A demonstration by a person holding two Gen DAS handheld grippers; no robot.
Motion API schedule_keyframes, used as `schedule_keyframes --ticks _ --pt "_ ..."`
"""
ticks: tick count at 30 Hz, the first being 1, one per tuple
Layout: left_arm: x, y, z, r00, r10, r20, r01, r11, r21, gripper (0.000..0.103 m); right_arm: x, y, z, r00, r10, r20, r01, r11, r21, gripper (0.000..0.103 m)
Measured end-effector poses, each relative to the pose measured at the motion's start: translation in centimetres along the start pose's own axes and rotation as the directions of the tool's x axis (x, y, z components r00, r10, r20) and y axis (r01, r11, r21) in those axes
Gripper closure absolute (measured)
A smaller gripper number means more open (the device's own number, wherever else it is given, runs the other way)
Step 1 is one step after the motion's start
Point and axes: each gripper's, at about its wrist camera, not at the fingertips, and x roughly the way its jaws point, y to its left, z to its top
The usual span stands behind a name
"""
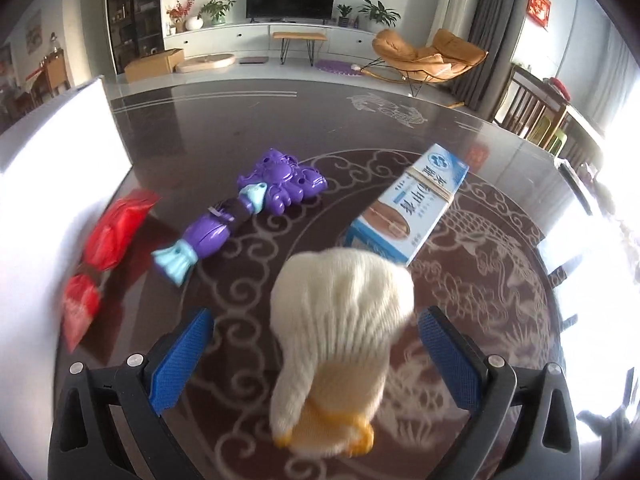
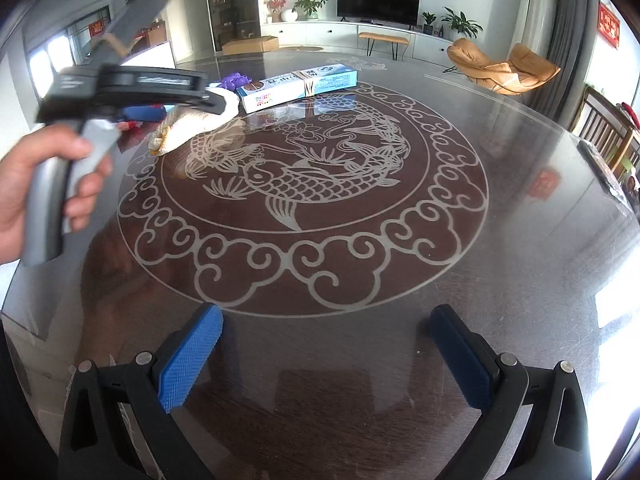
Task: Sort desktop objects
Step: 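Grasp the white knit glove with the left gripper, then grasp the red snack packet with the right gripper while the left holds the glove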
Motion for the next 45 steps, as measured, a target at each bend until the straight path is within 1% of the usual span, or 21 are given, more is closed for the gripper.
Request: schedule_keyframes --ticks 1,2,4,8,14,17,19,24,26,28,30,31,32,33,34,36,38,41,42,44,45 --pt "0.0 0.1 -0.1 1.0 -0.016 0.013 0.016 1.0 -0.004 0.034 0.0 0.0 0.0 1.0 0.0 0.0 0.0 1.0 0.0 0.0" --pt "-0.1 0.1 -0.1 1.0 -0.019 0.015 0.019 1.0 -0.002 0.058 0.0 0.0 0.0 1.0 0.0 0.0 0.0 1.0 0.0 0.0" --pt "-0.9 0.2 -0.7 0.998 0.034 0.047 -0.034 0.999 0.009 0.059 0.0 0.0 0.0 1.0 0.0 0.0 0.0 1.0 0.0 0.0" --pt "-4.2 1.0 -4.0 0.994 0.071 0.085 -0.074 0.997 0.028 0.06 0.0 0.0 0.0 1.0 0.0 0.0 0.0 1.0 0.0 0.0" --pt "-8.7 3.6 -9.7 0.982 0.163 0.092 -0.166 0.986 0.029 0.06 0.0 0.0 0.0 1.0 0.0 0.0 0.0 1.0 0.0 0.0" --pt "-8.8 4.7 -11.9 0.977 0.194 0.086 -0.197 0.98 0.026 0.06 0.0 0.0 0.0 1.0 0.0 0.0 0.0 1.0 0.0 0.0" --pt "-9.4 5.2 -12.4 0.977 0.187 0.1 -0.188 0.982 0.001 0.06 0.1 0.0 0.0 1.0 -0.002 0.0 0.002 1.0 0.0 0.0" --pt "-9.3 6.0 -12.3 0.981 0.171 0.09 -0.168 0.985 -0.034 0.06 0.5 0.3 0.6 1.0 0.011 -0.01 -0.012 1.0 -0.013 0.0" --pt "-9.2 6.1 -12.1 0.984 0.158 0.085 -0.154 0.987 -0.049 0.059 1.2 1.5 2.3 0.997 0.063 -0.035 -0.064 0.997 -0.037 0.004" --pt "-9.1 6.2 -12.0 0.985 0.15 0.084 -0.145 0.988 -0.055 0.059 1.2 3.5 5.4 0.992 0.128 -0.01 -0.129 0.99 -0.056 0.01" --pt "-9.1 6.3 -12.0 0.986 0.142 0.083 -0.137 0.989 -0.062 0.059 1.3 5.9 9.1 0.973 0.23 0.014 -0.228 0.97 -0.087 0.013" --pt "-9.2 6.4 -12.1 0.987 0.139 0.083 -0.134 0.989 -0.063 0.059 1.6 7.5 11.6 0.957 0.291 0.017 -0.287 0.951 -0.113 0.016" --pt "-9.1 6.4 -12.1 0.987 0.135 0.083 -0.13 0.989 -0.066 0.059 2.0 9.1 13.8 0.939 0.344 0.021 -0.339 0.931 -0.135 0.024" --pt "-9.1 6.5 -12.1 0.988 0.132 0.083 -0.127 0.99 -0.068 0.059 2.8 10.9 16.4 0.916 0.401 0.019 -0.394 0.906 -0.156 0.028" --pt "-9.1 6.5 -12.1 0.988 0.13 0.083 -0.124 0.99 -0.071 0.059 3.6 12.4 18.1 0.9 0.435 0.0 -0.429 0.888 -0.168 0.029" --pt "-9.1 6.6 -12.1 0.989 0.126 0.083 -0.119 0.99 -0.075 0.059 6.1 15.5 21.2 0.88 0.472 -0.056 -0.474 0.862 -0.178 0.036" --pt "-9.1 6.6 -12.1 0.989 0.123 0.083 -0.116 0.99 -0.078 0.059 9.4 18.8 23.6 0.858 0.5 -0.119 -0.513 0.843 -0.163 0.036" --pt "-9.0 6.8 -12.0 0.99 0.116 0.083 -0.109 0.99 -0.085 0.059 13.9 21.7 25.4 0.867 0.454 -0.205 -0.485 0.864 -0.135 0.038" --pt "-9.0 6.8 -12.0 0.99 0.115 0.083 -0.108 0.99 -0.086 0.058 15.2 22.2 25.7 0.875 0.43 -0.223 -0.462 0.879 -0.121 0.038" --pt "-8.9 6.7 -12.0 0.99 0.117 0.082 -0.11 0.99 -0.084 0.058 17.0 22.5 26.1 0.868 0.436 -0.238 -0.464 0.883 -0.072 0.037" --pt "-8.9 6.7 -12.0 0.99 0.119 0.082 -0.112 0.99 -0.083 0.058 17.3 22.8 26.4 0.868 0.443 -0.224 -0.466 0.883 -0.06 0.037"
